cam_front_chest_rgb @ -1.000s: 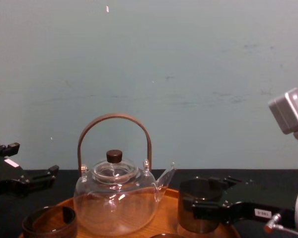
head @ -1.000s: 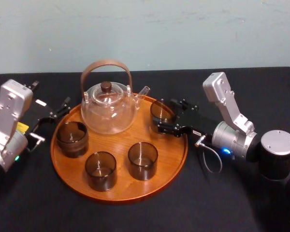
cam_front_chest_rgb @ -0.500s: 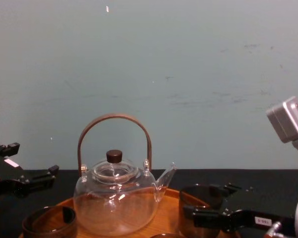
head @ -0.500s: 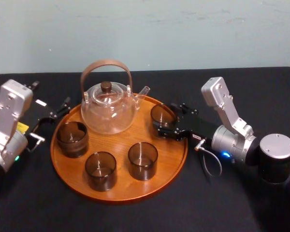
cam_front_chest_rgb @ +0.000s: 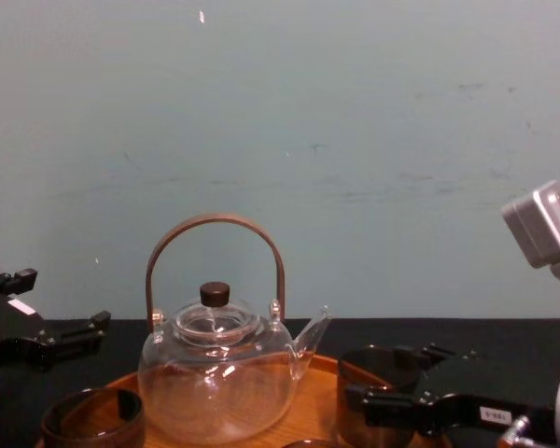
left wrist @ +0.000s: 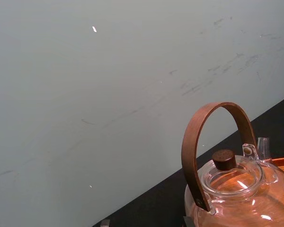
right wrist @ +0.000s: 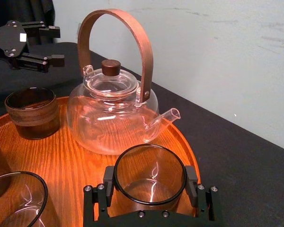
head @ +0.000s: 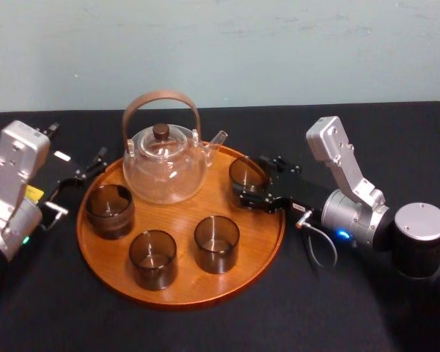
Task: Pick up the glass from the table and place it on the tray.
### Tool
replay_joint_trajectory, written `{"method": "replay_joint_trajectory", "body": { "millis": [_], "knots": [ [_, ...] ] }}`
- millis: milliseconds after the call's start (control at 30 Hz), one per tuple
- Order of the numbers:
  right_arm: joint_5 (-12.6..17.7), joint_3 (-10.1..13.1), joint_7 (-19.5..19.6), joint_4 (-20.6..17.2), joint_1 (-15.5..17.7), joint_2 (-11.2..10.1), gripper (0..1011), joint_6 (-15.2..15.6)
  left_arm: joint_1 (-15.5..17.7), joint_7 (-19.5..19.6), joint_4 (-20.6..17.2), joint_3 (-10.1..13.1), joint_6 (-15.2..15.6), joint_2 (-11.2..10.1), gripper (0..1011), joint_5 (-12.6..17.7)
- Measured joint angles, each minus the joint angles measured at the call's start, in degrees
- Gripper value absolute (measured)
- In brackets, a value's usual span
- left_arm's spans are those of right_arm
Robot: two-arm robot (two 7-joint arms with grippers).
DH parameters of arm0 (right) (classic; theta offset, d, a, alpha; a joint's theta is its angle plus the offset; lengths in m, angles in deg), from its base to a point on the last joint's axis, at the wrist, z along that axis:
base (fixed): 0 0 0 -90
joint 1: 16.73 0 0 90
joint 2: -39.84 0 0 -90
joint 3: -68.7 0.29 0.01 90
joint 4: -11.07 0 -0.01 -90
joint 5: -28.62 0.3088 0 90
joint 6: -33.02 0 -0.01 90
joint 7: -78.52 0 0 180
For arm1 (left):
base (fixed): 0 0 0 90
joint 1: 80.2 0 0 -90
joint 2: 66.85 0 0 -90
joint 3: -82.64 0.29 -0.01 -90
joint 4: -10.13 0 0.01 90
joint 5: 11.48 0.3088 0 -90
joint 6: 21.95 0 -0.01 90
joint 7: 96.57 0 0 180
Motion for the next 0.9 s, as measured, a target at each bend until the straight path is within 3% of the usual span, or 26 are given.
{"method": "replay_joint_trajectory", "body": {
  "millis": [200,600,900],
  "knots": [
    [0.06,0.04,0.00,-0.04,0.00,-0.01,1002,0.01,0.00,0.00,0.00,0.00,0.00,0.00,1001,0.00],
    [0.76,0.48,-0.43,-0.57,0.37,-0.28,1002,0.02,0.00,0.00,0.00,0.00,0.00,0.00,1001,0.00],
    [1.83,1.69,-0.11,-5.25,2.48,-1.99,1002,0.44,0.00,0.00,0.00,0.00,0.00,0.00,1001,0.00]
  ]
}}
